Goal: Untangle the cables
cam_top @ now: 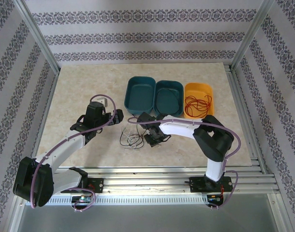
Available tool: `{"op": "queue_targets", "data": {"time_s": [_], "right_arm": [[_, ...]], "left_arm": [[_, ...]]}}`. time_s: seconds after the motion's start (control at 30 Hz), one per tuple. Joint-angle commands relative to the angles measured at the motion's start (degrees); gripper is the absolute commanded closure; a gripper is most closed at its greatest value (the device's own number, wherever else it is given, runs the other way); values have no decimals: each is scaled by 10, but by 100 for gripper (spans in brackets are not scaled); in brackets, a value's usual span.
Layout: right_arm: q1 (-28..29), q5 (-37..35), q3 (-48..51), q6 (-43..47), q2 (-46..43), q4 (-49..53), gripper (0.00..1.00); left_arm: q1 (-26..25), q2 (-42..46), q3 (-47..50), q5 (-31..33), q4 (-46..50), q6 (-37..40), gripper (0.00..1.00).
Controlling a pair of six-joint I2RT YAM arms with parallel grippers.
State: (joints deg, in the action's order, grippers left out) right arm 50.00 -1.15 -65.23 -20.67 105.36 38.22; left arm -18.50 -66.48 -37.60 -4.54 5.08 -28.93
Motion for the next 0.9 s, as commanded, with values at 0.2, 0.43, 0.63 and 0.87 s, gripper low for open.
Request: {"op": "queue_targets", "data": {"time_s": [0.2, 0.43, 0.63, 0.87], "right_arm": [[3, -34, 1, -2, -63, 25, 100], [15, -57, -13, -8, -168, 37, 100], [17, -68, -21, -11, -257, 30, 100], [15, -86, -30, -4, -341, -7, 100]], "left_arm": [[11, 1, 7, -7, -26, -16, 1], [13, -5, 0, -21, -35, -17, 1], [14, -3, 4, -18, -38, -19, 1], [17, 4, 6, -11, -42, -19, 1]]}}
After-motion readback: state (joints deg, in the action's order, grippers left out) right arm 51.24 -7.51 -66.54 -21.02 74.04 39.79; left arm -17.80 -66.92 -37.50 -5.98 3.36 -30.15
